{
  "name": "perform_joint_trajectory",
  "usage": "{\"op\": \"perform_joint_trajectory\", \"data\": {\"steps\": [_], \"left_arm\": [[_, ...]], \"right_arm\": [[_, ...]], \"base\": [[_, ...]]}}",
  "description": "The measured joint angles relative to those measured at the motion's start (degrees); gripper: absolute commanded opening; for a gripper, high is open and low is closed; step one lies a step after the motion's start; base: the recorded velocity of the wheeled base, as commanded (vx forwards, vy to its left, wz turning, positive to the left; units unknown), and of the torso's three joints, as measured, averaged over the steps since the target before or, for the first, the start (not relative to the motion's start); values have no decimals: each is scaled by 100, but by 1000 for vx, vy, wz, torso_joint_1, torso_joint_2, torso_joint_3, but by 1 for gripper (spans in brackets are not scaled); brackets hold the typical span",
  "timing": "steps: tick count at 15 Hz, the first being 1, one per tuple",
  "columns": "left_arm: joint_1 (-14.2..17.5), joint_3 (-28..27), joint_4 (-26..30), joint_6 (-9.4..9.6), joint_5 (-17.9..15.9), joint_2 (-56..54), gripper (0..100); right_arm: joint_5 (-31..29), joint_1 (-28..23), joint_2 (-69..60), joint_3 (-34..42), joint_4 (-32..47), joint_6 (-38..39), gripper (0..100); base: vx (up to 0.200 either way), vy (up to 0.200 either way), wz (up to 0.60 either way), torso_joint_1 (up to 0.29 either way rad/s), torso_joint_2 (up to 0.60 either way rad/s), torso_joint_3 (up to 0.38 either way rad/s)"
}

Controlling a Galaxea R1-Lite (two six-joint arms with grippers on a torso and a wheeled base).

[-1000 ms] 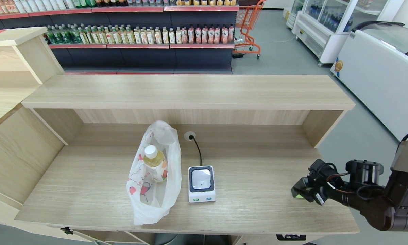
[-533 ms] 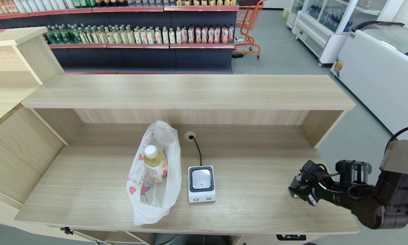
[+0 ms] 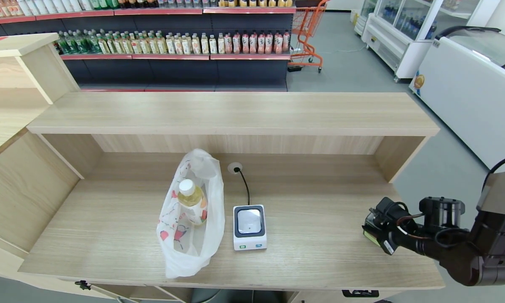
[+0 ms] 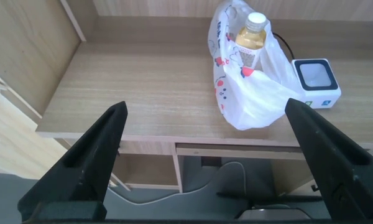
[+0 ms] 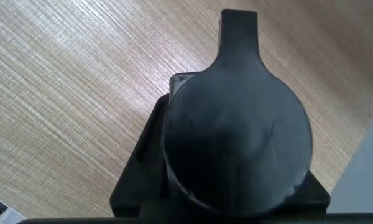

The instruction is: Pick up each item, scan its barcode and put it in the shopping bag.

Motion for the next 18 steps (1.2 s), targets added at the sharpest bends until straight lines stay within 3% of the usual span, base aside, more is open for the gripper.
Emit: {"op": "perform_joint_trajectory", "data": {"steps": [6,8,10,13,16,18], "left_arm": [[-2,0,0,0,0,0,100],[-2,0,0,0,0,0,100],[4,0,0,0,0,0,100],[2,0,0,0,0,0,100],[0,0,0,0,0,0,100],[-2,0,0,0,0,0,100]], "right_arm": [[90,-291,-1907,709,271,126,0],[477,-361,-2693,847,536,-315,0],[1352,-355,-3268,919,811,-1404,0],[3363,-333,-3753,952,1161,-3875,0],[4057,-74,-3917,968,2036,-6477,0],[4187,341,-3941,965,2578,-7414,0]], "base": [[0,0,0,0,0,0],[0,0,0,0,0,0],[0,0,0,0,0,0],[0,0,0,0,0,0],[0,0,0,0,0,0],[0,0,0,0,0,0]]}}
